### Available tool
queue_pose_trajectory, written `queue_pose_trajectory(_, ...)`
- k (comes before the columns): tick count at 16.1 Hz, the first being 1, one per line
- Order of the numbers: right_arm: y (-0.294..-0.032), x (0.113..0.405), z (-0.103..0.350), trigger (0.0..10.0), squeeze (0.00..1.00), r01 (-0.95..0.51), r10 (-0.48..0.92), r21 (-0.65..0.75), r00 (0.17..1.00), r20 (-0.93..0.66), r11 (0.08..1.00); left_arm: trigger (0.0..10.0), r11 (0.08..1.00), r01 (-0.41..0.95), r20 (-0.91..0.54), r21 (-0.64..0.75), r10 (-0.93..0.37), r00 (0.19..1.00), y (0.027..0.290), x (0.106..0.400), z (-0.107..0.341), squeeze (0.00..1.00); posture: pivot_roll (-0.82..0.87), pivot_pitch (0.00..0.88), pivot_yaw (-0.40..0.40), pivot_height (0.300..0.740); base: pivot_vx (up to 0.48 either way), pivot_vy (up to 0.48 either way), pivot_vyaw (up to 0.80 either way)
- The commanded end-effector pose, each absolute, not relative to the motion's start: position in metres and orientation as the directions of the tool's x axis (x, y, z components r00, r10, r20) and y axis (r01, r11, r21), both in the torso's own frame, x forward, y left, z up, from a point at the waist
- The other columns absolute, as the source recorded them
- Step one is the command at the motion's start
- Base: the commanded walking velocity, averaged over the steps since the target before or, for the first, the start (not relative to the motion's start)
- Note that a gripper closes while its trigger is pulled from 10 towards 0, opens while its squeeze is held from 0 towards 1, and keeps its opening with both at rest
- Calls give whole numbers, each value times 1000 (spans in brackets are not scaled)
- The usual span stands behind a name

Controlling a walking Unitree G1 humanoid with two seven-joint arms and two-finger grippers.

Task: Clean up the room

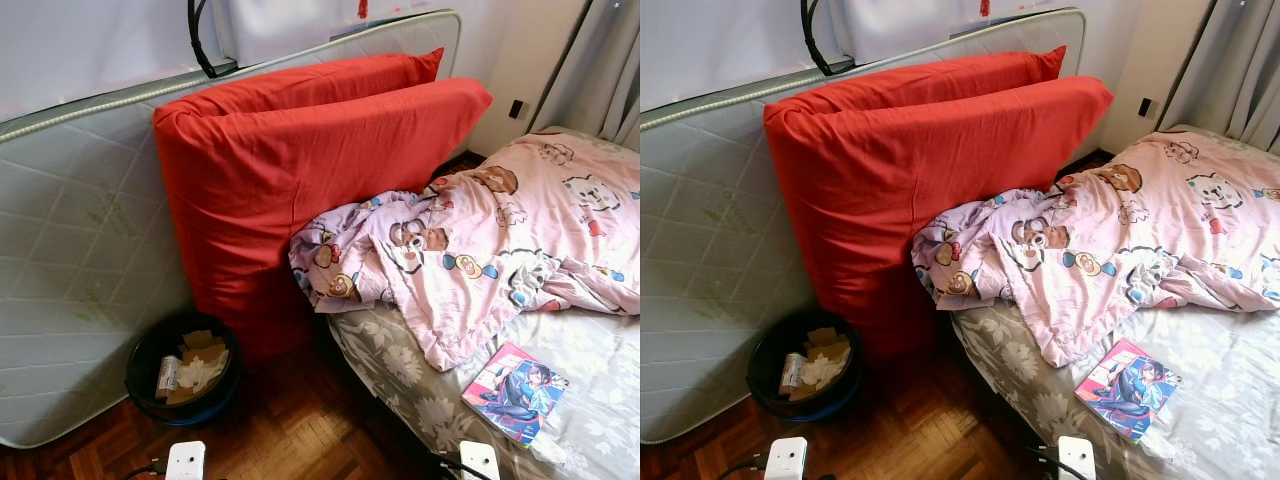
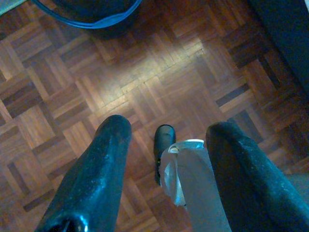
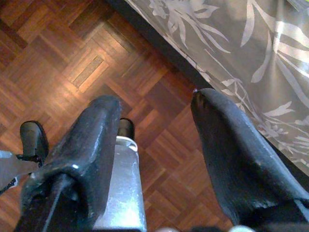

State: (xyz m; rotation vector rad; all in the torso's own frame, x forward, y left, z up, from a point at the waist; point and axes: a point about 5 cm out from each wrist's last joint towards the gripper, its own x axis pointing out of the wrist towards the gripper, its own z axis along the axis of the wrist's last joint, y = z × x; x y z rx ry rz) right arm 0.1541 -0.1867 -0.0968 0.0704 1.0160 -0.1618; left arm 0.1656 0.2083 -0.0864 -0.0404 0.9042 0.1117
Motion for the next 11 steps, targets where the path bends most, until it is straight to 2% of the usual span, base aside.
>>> queue_pose_trajectory(1, -177, 175, -87, 10000, 0, 158, 18, 149, 623, -782, 976, 10000, 1000, -10, -771, 10, 14, 637, 204, 181, -80, 0, -19, 0, 10, 740, 0, 0, 0)
queue_pose_trajectory(11, -177, 177, -86, 10000, 0, 174, 22, 174, 643, -766, 969, 10000, 1000, -19, -754, 14, 23, 657, 208, 188, -76, 0, -10, 0, 10, 740, 0, 0, 0)
